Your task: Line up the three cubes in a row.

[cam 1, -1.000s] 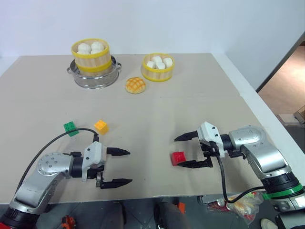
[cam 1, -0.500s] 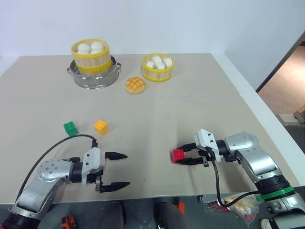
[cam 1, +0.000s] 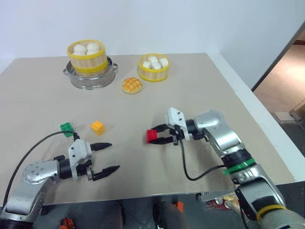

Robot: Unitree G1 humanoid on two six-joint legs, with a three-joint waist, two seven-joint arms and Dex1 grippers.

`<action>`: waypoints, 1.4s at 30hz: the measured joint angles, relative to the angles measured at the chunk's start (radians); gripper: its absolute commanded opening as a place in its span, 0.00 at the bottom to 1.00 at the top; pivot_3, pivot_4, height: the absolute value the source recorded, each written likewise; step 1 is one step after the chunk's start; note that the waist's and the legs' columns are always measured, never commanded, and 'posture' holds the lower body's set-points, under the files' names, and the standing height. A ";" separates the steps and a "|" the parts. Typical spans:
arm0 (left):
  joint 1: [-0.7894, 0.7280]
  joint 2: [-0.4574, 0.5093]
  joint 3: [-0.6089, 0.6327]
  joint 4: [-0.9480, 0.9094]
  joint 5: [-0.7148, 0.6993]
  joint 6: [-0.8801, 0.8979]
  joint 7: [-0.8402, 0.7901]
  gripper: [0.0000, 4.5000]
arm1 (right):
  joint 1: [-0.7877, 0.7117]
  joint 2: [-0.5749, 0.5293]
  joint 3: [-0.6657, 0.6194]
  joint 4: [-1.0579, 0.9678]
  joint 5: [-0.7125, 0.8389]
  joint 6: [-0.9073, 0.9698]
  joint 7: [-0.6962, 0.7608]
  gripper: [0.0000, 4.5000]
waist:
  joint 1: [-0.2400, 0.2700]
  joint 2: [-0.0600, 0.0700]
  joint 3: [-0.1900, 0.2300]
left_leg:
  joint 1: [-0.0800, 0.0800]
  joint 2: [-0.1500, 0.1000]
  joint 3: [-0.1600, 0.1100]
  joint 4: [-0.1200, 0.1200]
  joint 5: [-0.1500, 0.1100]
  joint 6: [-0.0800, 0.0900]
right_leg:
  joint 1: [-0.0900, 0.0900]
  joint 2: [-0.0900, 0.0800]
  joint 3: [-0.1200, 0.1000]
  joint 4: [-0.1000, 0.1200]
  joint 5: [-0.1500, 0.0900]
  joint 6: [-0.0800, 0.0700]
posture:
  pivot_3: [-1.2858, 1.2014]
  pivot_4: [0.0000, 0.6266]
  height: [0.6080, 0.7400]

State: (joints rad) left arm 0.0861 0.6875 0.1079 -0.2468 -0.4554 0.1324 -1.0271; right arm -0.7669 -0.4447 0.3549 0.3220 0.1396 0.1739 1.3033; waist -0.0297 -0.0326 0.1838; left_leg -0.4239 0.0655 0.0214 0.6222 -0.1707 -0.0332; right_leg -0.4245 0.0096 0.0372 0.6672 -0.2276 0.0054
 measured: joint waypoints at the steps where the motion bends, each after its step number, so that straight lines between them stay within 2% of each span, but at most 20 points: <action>1: 0.003 -0.002 0.004 0.000 0.000 0.004 0.006 1.00 | -0.005 0.008 0.008 0.030 -0.013 -0.010 0.000 0.28 | 0.003 0.000 0.000 | -0.001 0.000 0.001 0.000 0.000 0.000 | -0.001 0.000 0.001 0.000 0.000 0.000 | 0.52 0.24 1.00; 5: 0.007 -0.006 0.008 -0.002 0.001 0.010 0.033 1.00 | -0.049 0.034 0.037 0.115 -0.050 -0.048 0.021 0.28 | 0.005 0.000 0.000 | 0.000 0.000 0.005 -0.001 -0.001 -0.001 | -0.002 0.000 0.005 0.000 0.002 0.005 | 0.52 0.24 1.00; 18: -0.006 -0.041 -0.022 -0.061 0.005 0.069 0.096 1.00 | -0.113 0.068 0.039 0.221 -0.093 -0.077 0.071 0.28 | 0.005 -0.001 0.000 | 0.002 0.001 0.006 0.000 -0.001 -0.001 | -0.002 0.001 0.007 0.000 0.002 0.001 | 0.52 0.24 1.00; 20: -0.018 -0.041 -0.026 -0.063 0.006 0.071 0.100 1.00 | -0.115 0.070 0.039 0.223 -0.097 -0.060 0.069 0.53 | 0.005 0.000 0.000 | 0.002 0.001 0.006 0.000 -0.001 -0.001 | -0.002 0.001 0.007 0.001 0.002 0.001 | 0.52 0.24 1.00; 22: -0.020 -0.041 -0.032 -0.063 0.009 0.071 0.099 1.00 | -0.113 0.069 0.041 0.232 -0.108 -0.034 0.068 0.65 | 0.005 0.000 0.000 | 0.002 0.001 0.006 0.000 -0.001 -0.001 | -0.002 0.001 0.007 0.001 0.002 0.001 | 0.52 0.24 1.00; 24: -0.024 -0.041 -0.035 -0.063 0.013 0.072 0.098 1.00 | -0.108 0.067 0.041 0.226 -0.110 -0.010 0.075 0.83 | 0.005 0.000 0.000 | 0.002 0.001 0.007 0.000 -0.001 -0.001 | -0.003 0.001 0.008 0.001 0.002 0.001 | 0.52 0.24 1.00; 26: -0.036 -0.041 -0.035 -0.063 0.013 0.073 0.099 1.00 | -0.104 0.064 0.041 0.205 -0.110 0.007 0.082 0.97 | 0.006 0.000 0.000 | 0.002 0.001 0.007 -0.001 -0.001 -0.001 | -0.003 0.001 0.008 0.001 0.002 0.001 | 0.52 0.24 1.00; 32: -0.047 -0.046 0.003 -0.046 0.003 0.089 0.137 1.00 | -0.044 0.054 0.024 0.053 -0.076 0.081 0.069 0.99 | 0.005 0.000 0.000 | 0.001 0.001 0.007 -0.001 -0.001 -0.001 | -0.004 0.002 0.008 0.001 0.003 0.003 | 0.52 0.24 1.00; 37: 0.064 -0.109 0.216 -0.124 -0.086 0.133 0.287 1.00 | 0.024 0.004 -0.080 -0.203 0.032 0.232 0.017 0.99 | 0.005 -0.001 0.000 | -0.002 0.002 0.008 -0.002 -0.001 -0.002 | -0.008 0.002 0.009 0.001 0.004 0.006 | 0.52 0.24 1.00; 38: 0.068 -0.113 0.222 -0.128 -0.089 0.136 0.294 1.00 | 0.026 0.002 -0.084 -0.209 0.034 0.235 0.014 0.99 | 0.005 -0.001 0.000 | -0.002 0.002 0.008 -0.002 -0.001 -0.002 | -0.008 0.001 0.009 0.001 0.004 0.006 | 0.52 0.24 1.00; 40: 0.117 -0.212 0.296 -0.197 -0.143 0.161 0.421 1.00 | 0.082 -0.019 -0.111 -0.308 0.064 0.268 -0.023 0.99 | 0.006 -0.001 -0.001 | -0.002 0.002 0.007 -0.001 -0.001 -0.002 | -0.007 0.001 0.009 0.001 0.003 0.005 | 0.52 0.24 1.00; 42: 0.123 -0.252 0.316 -0.211 -0.154 0.162 0.481 1.00 | 0.110 -0.029 -0.112 -0.332 0.074 0.280 -0.030 0.99 | 0.007 -0.001 -0.001 | -0.002 0.002 0.007 0.000 -0.001 -0.002 | -0.007 0.001 0.009 0.001 0.002 0.003 | 0.52 0.24 1.00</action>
State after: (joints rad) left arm 0.2090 0.4354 0.4241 -0.4583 -0.6090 0.2941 -0.5459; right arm -0.6567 -0.4739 0.2425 -0.0101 0.2135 0.4538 1.2734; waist -0.0225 -0.0341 0.1829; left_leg -0.4260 0.0670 0.0288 0.6217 -0.1719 -0.0349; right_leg -0.4320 0.0111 0.0460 0.6678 -0.2254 0.0080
